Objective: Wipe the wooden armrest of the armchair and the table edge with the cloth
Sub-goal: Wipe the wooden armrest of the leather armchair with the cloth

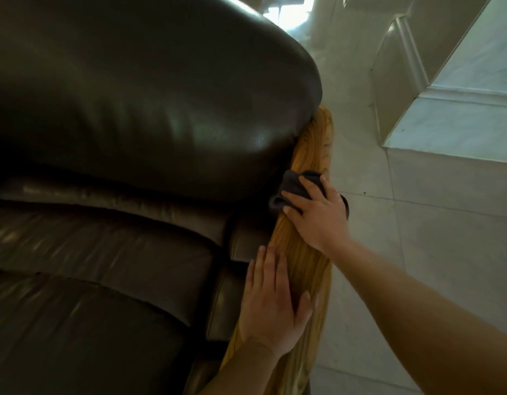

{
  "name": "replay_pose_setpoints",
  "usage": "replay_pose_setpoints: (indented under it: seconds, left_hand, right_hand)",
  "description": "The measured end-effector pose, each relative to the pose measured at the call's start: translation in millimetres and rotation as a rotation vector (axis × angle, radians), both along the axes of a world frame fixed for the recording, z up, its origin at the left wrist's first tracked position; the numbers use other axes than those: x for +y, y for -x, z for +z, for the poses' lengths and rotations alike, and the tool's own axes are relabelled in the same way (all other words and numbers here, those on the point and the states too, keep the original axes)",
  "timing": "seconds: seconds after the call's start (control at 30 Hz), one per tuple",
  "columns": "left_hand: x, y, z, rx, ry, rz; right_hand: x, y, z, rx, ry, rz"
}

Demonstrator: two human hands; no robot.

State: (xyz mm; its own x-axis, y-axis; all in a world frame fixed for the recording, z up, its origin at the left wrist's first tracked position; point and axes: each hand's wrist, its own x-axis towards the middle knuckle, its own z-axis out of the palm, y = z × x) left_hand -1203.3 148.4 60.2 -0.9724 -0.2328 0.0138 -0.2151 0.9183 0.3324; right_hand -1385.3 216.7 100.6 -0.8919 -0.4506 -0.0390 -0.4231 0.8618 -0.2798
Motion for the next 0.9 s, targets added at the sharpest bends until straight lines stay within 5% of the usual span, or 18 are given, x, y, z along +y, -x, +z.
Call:
replay_pose_setpoints:
  seconds: [0.27,0.43,0.53,0.7,0.9]
  left_hand:
    - [-22.5,-18.1,-2.4,0.009,0.106,-0.379]
    - [-38.5,-20.2,5.1,-0.051,0.078,-0.463]
    - [-51.2,-26.1,9.4,-0.016,0.03,-0.508]
    - [-71.9,-30.1,16.8,-0.006,-0.162,-0.522]
    - [-72.1,-18.2,34.0,-0.012,-0.571,-0.302]
  right_hand:
    - [54.0,-72.9,-15.8,-0.054,0.18,-0.001]
    - [33.1,-66.5,-10.2,-0.14,0.322,-0.214]
    - [37.1,-109.1,-22.6,-0.004,0.361,-0.23]
    - [73.0,-245.6,-50.0,0.132,0.347,-0.037]
    - [59.2,-197.7,-0.6,-0.003,0.535,-0.166]
